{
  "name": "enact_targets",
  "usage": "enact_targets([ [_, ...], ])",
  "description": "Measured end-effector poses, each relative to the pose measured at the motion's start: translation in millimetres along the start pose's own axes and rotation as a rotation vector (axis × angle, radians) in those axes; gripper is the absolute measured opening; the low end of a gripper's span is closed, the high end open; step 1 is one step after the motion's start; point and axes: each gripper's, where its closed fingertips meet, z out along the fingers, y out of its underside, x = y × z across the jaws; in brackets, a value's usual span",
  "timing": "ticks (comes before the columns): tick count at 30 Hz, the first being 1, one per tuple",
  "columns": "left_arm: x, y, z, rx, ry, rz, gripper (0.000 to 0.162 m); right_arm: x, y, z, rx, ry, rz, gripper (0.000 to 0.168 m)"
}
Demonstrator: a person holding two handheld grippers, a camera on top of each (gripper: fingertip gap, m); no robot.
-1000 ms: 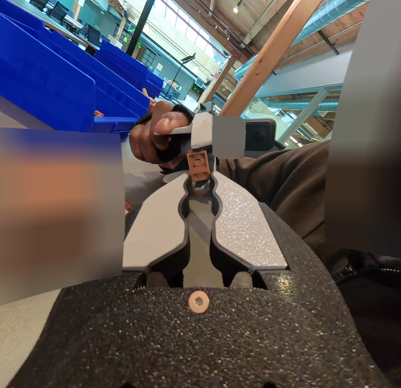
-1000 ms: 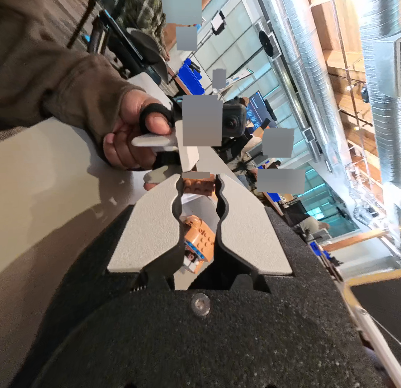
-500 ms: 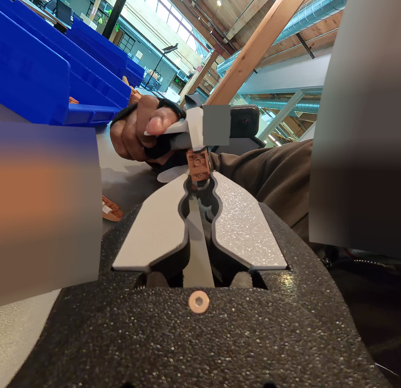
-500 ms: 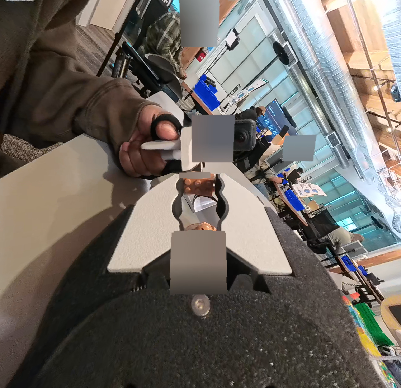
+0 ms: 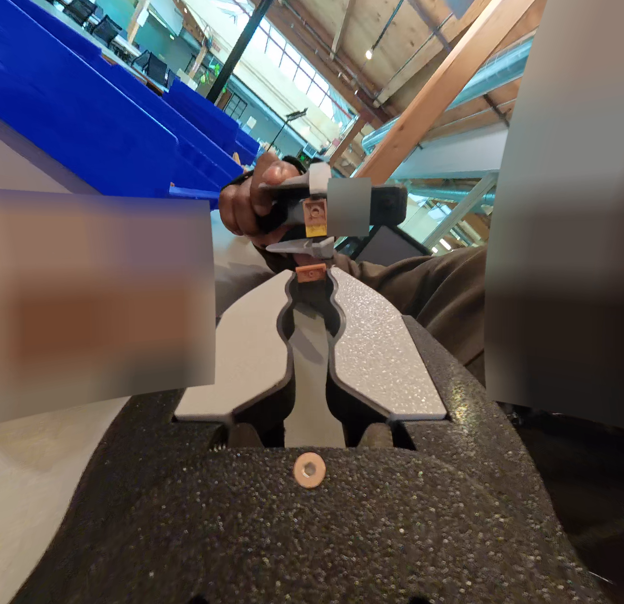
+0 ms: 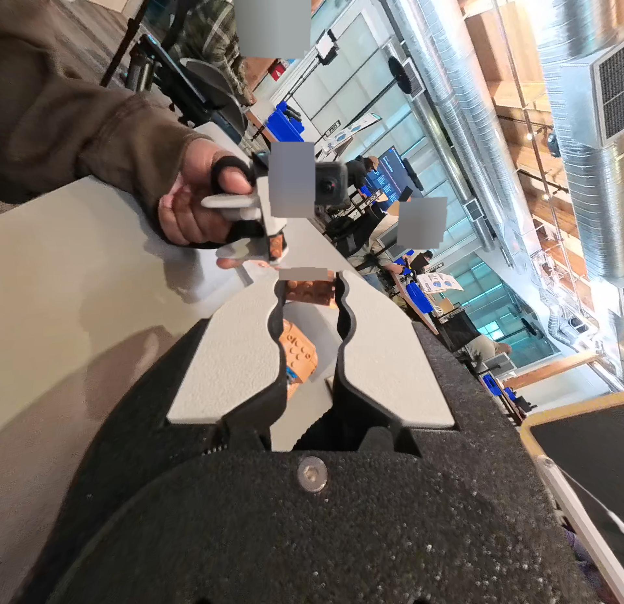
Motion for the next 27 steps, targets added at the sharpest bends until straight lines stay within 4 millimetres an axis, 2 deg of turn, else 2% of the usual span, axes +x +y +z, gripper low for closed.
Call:
enact_targets([
  [4,0,-3,-2,0.023,0.009,-0.003,0.016,-16,10,4,-0.067,-0.091,0.002,0.027],
  [6,-1,-7,-4,0.047,0.005,-0.006,0.015,-39,15,8,-0.114,-0.228,0.061,0.027],
  [10,0,-2,0,0.019,0.006,0.004,0.015,-89,40,10,-0.300,-0.477,0.094,0.028],
  [12,1,-1,0,0.015,0.013,0.003,0.015,-103,48,9,-0.362,-0.545,0.117,0.028],
  [14,1,-2,0,0.024,0.018,-0.004,0.016,-109,57,8,-0.412,-0.566,0.116,0.028],
  [16,2,-4,-1,0.038,0.032,-0.014,0.016,-108,59,9,-0.419,-0.550,0.097,0.032],
  [19,3,-9,-4,0.071,0.054,-0.034,0.016,-93,52,12,-0.377,-0.477,0.086,0.038],
  [21,4,-11,-5,0.093,0.065,-0.049,0.016,-71,46,17,-0.333,-0.348,0.035,0.039],
  [24,5,-10,-2,0.084,0.080,-0.058,0.016,-28,23,21,-0.221,-0.075,-0.053,0.038],
  [27,4,-2,5,0.033,0.048,-0.029,0.016,-16,7,22,-0.164,0.019,-0.088,0.034],
])
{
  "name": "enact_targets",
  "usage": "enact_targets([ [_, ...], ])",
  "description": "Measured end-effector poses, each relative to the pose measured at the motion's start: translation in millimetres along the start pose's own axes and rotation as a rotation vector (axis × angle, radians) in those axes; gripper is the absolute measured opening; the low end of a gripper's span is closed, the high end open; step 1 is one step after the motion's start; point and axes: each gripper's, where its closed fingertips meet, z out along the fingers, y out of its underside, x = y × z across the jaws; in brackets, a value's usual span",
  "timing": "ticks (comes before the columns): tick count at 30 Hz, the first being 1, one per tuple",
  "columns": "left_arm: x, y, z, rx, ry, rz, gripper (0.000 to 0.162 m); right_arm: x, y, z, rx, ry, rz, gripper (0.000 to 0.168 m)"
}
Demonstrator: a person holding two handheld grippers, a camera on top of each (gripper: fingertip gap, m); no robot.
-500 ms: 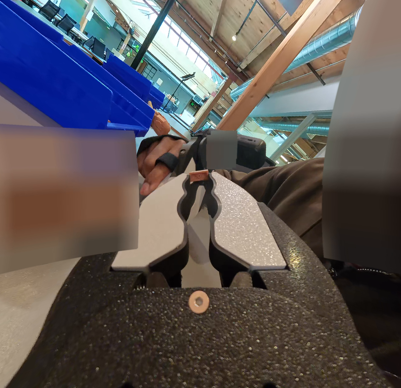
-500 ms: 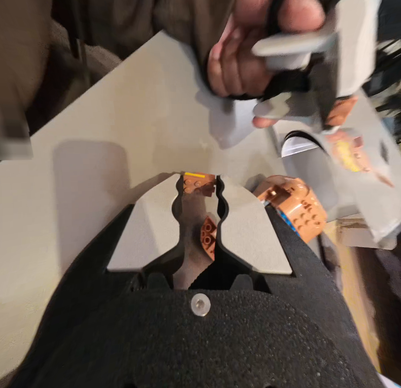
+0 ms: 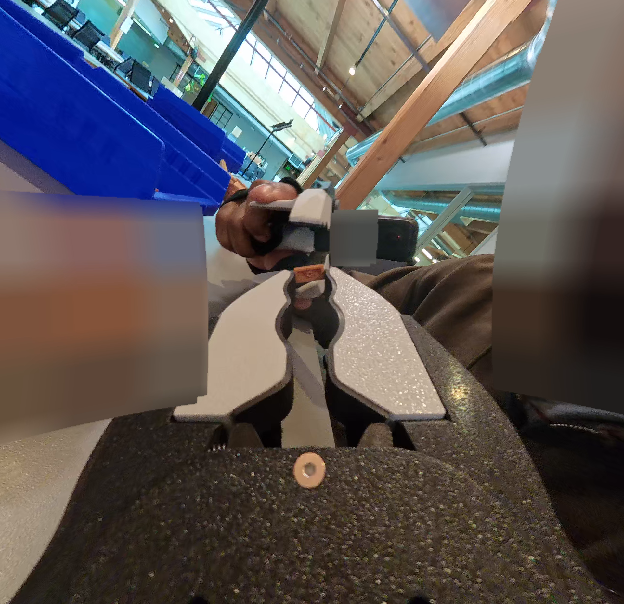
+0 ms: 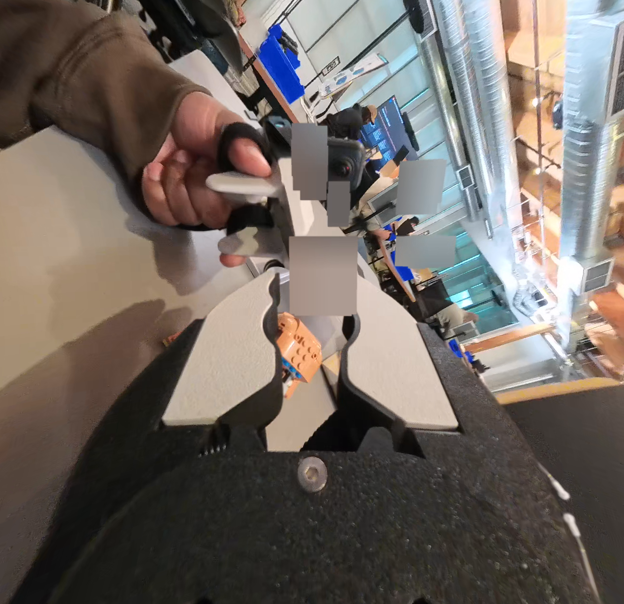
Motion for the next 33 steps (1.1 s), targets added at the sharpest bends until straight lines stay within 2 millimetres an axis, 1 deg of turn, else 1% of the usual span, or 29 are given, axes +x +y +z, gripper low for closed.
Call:
enact_targets([
  [2,-1,3,5,-0.017,-0.006,0.006,0.016,-7,-2,3,-0.005,-0.012,-0.046,0.030],
  [4,-1,8,11,-0.038,-0.010,0.010,0.016,-13,0,7,-0.029,-0.022,-0.078,0.027],
  [6,-2,13,16,-0.069,-0.019,0.023,0.016,-15,0,9,-0.034,-0.013,-0.096,0.013],
  [12,-2,13,20,-0.061,-0.022,0.035,0.016,-14,0,5,-0.022,-0.041,-0.076,0.009],
  [15,-1,13,22,-0.056,-0.014,0.024,0.021,-14,1,3,-0.014,-0.056,-0.067,0.009],
  [21,-1,13,23,-0.060,-0.011,0.020,0.020,-14,1,2,0.008,-0.065,-0.041,0.009],
  [26,-9,11,23,-0.048,-0.064,0.034,0.019,-13,9,3,-0.016,-0.061,-0.029,0.008],
  [29,-14,8,21,-0.033,-0.110,0.051,0.021,-11,16,-1,-0.037,-0.068,-0.032,0.003],
  [30,-16,5,19,-0.014,-0.123,0.055,0.022,-11,19,-3,-0.044,-0.081,-0.031,0.002],
  [33,-19,-12,6,0.093,-0.148,0.052,0.021,-10,30,-13,-0.077,-0.144,0.027,0.010],
])
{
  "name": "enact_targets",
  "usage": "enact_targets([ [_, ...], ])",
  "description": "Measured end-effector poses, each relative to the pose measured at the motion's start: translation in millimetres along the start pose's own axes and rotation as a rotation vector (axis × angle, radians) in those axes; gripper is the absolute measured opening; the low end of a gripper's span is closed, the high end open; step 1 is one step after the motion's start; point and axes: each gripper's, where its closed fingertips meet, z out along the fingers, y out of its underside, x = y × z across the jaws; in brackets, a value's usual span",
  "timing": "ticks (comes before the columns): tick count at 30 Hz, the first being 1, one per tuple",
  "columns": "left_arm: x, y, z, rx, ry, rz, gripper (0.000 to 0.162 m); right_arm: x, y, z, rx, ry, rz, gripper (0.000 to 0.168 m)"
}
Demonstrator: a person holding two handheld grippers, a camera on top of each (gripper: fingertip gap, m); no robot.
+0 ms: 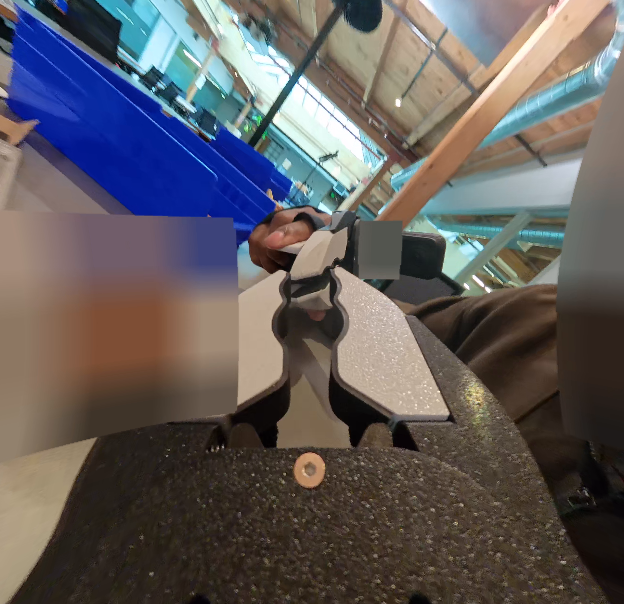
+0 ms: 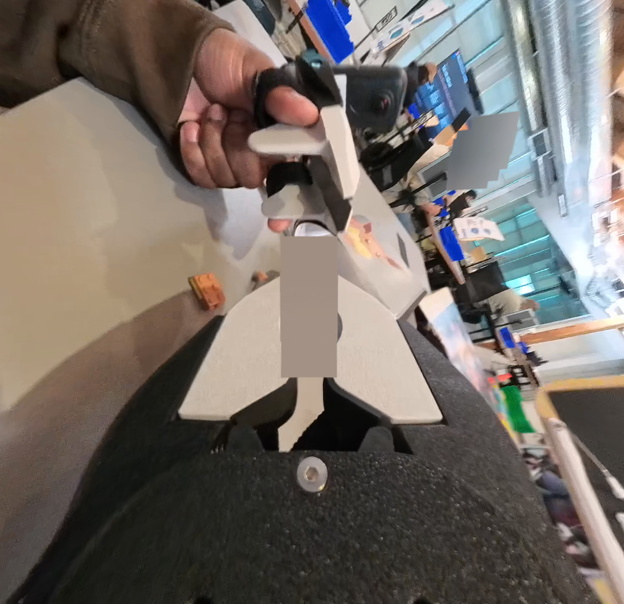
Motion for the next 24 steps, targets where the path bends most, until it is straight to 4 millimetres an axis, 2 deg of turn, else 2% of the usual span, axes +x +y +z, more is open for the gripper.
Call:
enact_targets([
  [3,-6,-8,-9,0.035,-0.032,-0.009,0.021,2,10,-6,-0.025,-0.046,0.114,0.010],
  [6,-17,0,-15,-0.043,-0.119,0.030,0.021,-10,23,0,-0.107,-0.132,0.198,0.011],
  [10,-46,9,-43,-0.250,-0.445,0.232,0.021,-20,34,7,-0.198,-0.158,0.159,0.013],
  [13,-57,16,-62,-0.415,-0.633,0.361,0.021,-17,39,7,-0.218,-0.142,0.172,0.013],
  [19,-83,49,-70,-0.687,-0.803,0.443,0.021,-16,44,6,-0.234,-0.136,0.178,0.013],
  [22,-99,55,-77,-0.749,-0.890,0.451,0.021,-18,45,7,-0.246,-0.144,0.169,0.013],
  [24,-102,53,-77,-0.744,-0.913,0.471,0.015,-19,46,7,-0.254,-0.145,0.163,0.013],
])
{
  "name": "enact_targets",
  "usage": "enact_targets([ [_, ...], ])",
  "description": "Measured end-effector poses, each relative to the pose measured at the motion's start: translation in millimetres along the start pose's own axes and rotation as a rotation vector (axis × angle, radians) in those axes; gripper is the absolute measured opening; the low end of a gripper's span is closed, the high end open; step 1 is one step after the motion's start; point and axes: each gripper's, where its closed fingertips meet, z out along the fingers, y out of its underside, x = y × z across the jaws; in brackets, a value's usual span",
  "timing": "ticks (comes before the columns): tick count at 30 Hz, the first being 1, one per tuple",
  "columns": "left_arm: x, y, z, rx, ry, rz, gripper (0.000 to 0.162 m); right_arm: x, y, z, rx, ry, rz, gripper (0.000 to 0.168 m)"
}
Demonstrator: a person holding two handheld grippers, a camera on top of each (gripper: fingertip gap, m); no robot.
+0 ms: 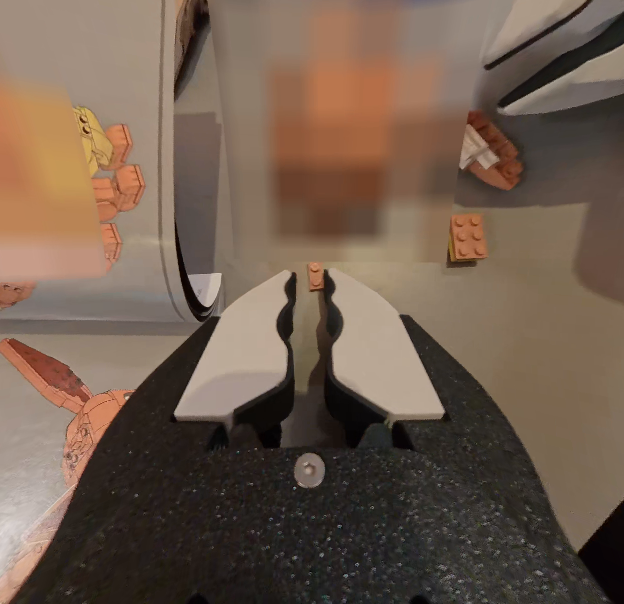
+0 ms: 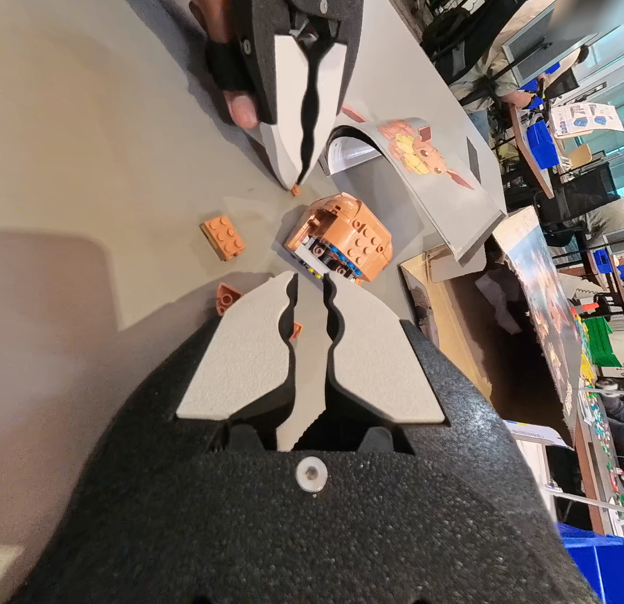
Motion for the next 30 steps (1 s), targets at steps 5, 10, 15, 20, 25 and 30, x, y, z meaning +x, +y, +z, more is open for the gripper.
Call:
enact_targets([
  [5,7,1,-1,-0.011,0.024,0.044,0.007,3,-1,-2,0.000,0.021,-0.017,0.013],
  [10,28,-42,-33,0.237,0.230,-0.034,0.007,0,-3,-16,0.050,0.044,-0.008,0.013],
  [15,61,-135,-61,0.426,0.364,0.089,0.007,-24,-11,-36,0.169,0.027,0.054,0.011],
  [20,106,-238,-30,0.422,0.477,0.222,0.008,-42,-5,-36,0.150,0.053,0.043,0.011],
  [25,112,-275,48,0.245,0.428,0.203,0.020,-46,-2,-32,0.134,0.046,0.038,0.011],
  [30,94,-262,39,0.334,0.418,0.109,0.027,-49,1,-32,0.122,0.031,0.036,0.011],
])
